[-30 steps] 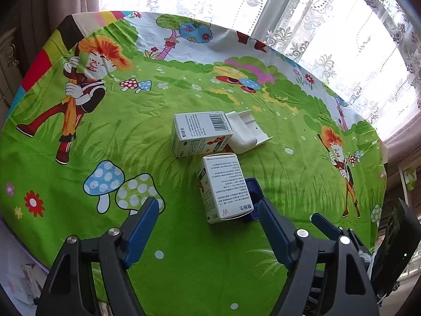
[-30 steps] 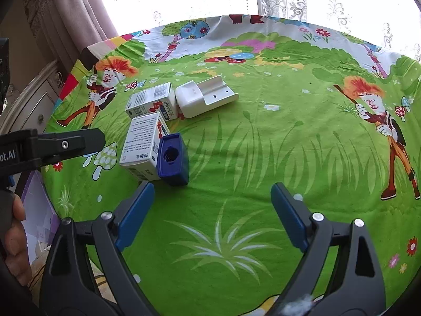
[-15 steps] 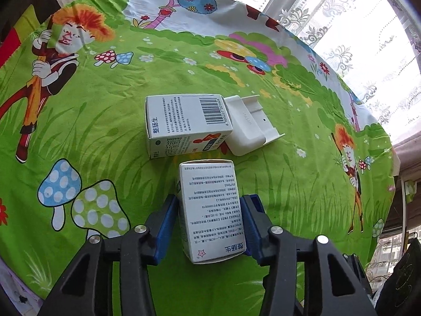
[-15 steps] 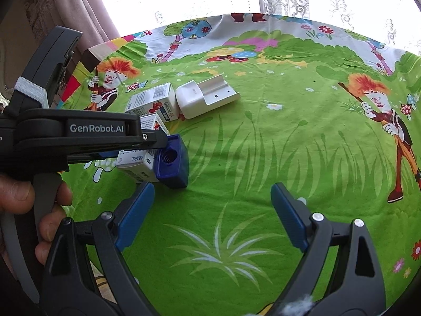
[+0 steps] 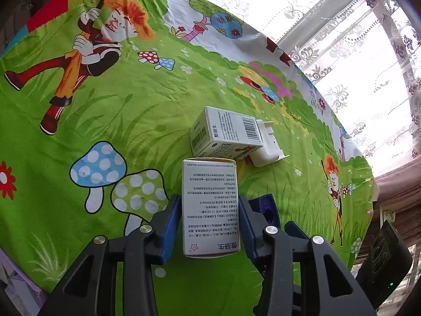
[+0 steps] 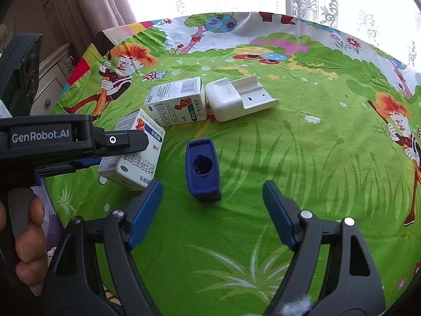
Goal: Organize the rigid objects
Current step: 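Grasp a white printed box with left tool while right tool grasps the dark blue holder, then carry the white box and blue holder over the purple box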
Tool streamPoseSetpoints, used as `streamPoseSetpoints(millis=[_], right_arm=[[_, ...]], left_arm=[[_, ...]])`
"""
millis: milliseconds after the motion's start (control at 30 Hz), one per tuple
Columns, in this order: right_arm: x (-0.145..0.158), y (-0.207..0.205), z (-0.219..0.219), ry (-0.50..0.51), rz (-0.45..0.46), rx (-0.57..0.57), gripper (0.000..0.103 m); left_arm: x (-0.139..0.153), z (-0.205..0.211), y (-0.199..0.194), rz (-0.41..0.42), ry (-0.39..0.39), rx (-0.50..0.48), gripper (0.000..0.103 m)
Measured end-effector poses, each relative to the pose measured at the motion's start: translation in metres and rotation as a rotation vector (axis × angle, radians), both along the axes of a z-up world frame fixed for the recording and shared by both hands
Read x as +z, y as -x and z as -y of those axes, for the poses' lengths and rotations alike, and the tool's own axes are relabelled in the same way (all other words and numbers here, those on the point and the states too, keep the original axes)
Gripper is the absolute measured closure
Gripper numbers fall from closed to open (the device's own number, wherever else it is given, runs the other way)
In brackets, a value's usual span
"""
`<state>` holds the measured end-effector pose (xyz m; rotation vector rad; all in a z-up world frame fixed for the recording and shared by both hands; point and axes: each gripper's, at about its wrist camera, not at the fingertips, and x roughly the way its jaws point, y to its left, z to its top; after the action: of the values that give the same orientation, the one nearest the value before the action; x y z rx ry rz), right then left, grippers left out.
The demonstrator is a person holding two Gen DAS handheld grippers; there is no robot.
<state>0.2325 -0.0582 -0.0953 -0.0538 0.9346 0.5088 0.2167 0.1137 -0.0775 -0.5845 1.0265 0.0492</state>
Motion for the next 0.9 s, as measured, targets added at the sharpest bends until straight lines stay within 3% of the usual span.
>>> streamPoseSetpoints(millis=[200, 267, 300, 633, 900], right_arm=[[-0.007, -0.01, -0.017, 0.026, -0.01, 0.016, 0.049], [-0.008, -0.01, -0.02, 0.037, -0.001, 0.019, 0.07], [-0.007, -0.01, -0.019, 0.025, -0.006, 0.024, 0.073], [0.021, 0.012, -0.022, -0.011, 0.019, 0.044, 0.073], [0.049, 0.054, -0.046, -0.055, 0.024, 0.132, 0.073]], left_arm=[[0.006, -0.015, 0.018, 0.035, -0.003, 0.02, 0.059], [0.007, -0.02, 0.024, 0.042, 0.001, 0.03, 0.059], [0.008, -0.022, 0.028, 0.045, 0.005, 0.035, 0.059], [0.021, -0.051, 0.069, 0.079, 0.024, 0.107, 0.059], [0.036, -0.08, 0.107, 0.116, 0.026, 0.167, 0.059]])
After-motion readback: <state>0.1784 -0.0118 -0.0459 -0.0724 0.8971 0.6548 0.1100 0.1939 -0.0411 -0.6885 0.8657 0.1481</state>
